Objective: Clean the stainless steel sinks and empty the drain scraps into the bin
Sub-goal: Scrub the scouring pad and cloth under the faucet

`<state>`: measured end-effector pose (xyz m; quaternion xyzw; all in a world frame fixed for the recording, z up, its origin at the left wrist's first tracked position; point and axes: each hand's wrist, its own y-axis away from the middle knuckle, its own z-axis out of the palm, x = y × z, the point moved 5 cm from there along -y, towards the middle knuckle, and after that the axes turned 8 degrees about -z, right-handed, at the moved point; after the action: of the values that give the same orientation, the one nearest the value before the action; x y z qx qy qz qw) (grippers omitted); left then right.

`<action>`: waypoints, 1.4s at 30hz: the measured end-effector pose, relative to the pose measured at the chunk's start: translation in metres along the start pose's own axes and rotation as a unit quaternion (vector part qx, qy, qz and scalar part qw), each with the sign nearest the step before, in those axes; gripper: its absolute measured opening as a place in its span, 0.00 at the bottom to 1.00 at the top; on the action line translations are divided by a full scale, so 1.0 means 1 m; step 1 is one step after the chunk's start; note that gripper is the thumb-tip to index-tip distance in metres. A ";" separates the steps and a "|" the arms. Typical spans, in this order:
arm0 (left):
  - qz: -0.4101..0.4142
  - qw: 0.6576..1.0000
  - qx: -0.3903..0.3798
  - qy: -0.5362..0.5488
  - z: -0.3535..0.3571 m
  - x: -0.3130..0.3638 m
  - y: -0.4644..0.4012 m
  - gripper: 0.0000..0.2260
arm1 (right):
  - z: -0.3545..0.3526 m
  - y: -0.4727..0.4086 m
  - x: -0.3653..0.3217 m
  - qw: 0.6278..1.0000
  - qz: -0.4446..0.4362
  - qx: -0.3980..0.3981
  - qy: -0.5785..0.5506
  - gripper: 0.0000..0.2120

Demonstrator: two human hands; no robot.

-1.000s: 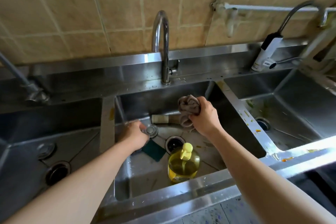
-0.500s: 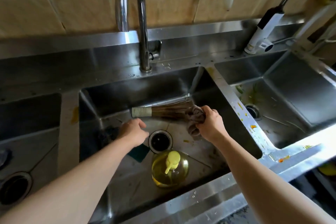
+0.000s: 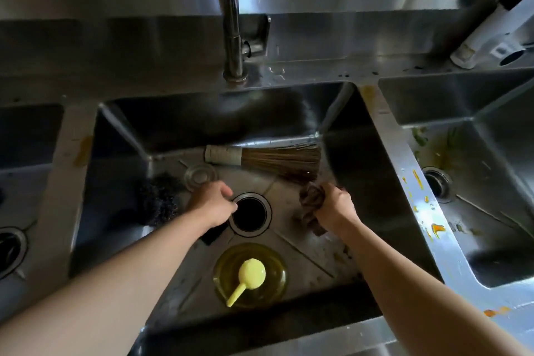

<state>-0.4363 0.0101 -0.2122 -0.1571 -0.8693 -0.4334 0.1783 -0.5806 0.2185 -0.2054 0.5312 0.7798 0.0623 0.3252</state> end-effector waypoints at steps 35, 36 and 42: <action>-0.067 0.995 0.073 -0.011 -0.021 -0.059 0.048 0.14 | 0.019 0.016 -0.077 0.974 -0.161 -0.133 0.083 0.31; -0.070 0.995 0.074 -0.015 -0.022 -0.061 0.043 0.14 | 0.022 0.013 -0.081 0.974 -0.163 -0.134 0.087 0.32; -0.095 0.990 0.053 -0.089 -0.015 -0.075 0.004 0.25 | 0.052 -0.012 -0.097 0.968 -0.181 -0.148 0.092 0.32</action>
<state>-0.3655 -0.0089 -0.2345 -0.1014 -0.9146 -0.3858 0.0664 -0.5381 0.1162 -0.2083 0.3189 0.8720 0.1656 0.3324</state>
